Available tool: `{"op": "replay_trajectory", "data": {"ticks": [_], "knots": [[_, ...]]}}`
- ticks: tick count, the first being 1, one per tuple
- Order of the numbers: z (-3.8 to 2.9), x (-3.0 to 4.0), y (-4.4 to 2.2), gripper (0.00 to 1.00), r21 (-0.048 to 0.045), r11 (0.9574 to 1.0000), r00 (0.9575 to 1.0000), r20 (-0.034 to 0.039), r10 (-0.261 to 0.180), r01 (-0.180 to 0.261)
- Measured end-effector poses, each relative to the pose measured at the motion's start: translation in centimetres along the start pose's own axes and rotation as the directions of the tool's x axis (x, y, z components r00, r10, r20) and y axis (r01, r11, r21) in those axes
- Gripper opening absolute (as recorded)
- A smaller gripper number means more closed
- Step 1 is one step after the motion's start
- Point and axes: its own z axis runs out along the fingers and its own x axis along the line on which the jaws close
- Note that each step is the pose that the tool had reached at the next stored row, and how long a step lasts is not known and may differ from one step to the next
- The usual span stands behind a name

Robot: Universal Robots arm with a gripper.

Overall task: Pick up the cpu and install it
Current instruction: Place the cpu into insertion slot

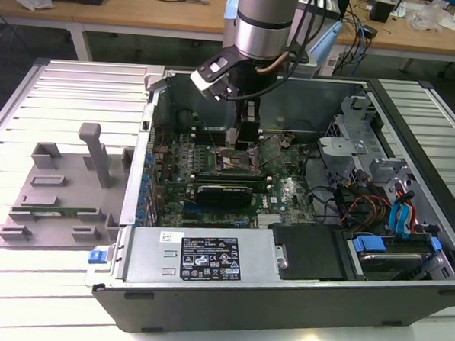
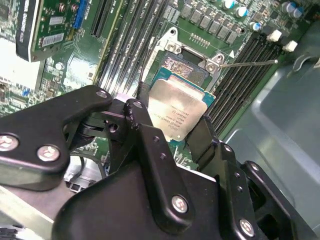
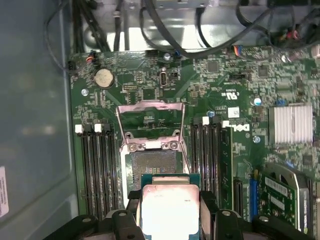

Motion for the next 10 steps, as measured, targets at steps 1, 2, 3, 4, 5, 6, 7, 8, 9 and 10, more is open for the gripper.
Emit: {"op": "replay_trajectory", "data": {"ticks": [1, 2, 3, 4, 5, 6, 7, 8, 9, 10], "knots": [[0.01, 0.00, 0.00, 0.55, -0.0004, 0.9998, 0.9998, 0.0006, -0.020, 0.020], [0.01, 0.01, 0.00, 0.55, -0.0007, 0.9993, 0.9993, 0.0012, -0.038, 0.038], [0.01, 0.03, 0.01, 0.55, -0.0009, 0.9985, 0.9985, 0.0018, -0.055, 0.055], [0.01, 0.03, 0.01, 0.55, -0.0011, 0.9985, 0.9985, 0.0017, -0.055, 0.055], [0.01, 0.03, 0.01, 0.55, -0.0011, 0.9985, 0.9985, 0.0018, -0.055, 0.055], [0.01, 0.03, 0.01, 0.55, -0.0011, 0.9985, 0.9985, 0.0017, -0.056, 0.056], [0.01, 0.03, 0.01, 0.55, -0.0011, 0.9985, 0.9985, 0.0017, -0.056, 0.056], [0.01, 0.03, 0.01, 0.55, -0.0011, 0.9985, 0.9984, 0.0017, -0.056, 0.056], [0.01, 0.03, 0.01, 0.55, -0.0010, 0.9984, 0.9984, 0.0018, -0.056, 0.056], [0.03, 0.03, 0.01, 0.55, -0.0011, 0.9985, 0.9985, 0.0017, -0.056, 0.056]]}}
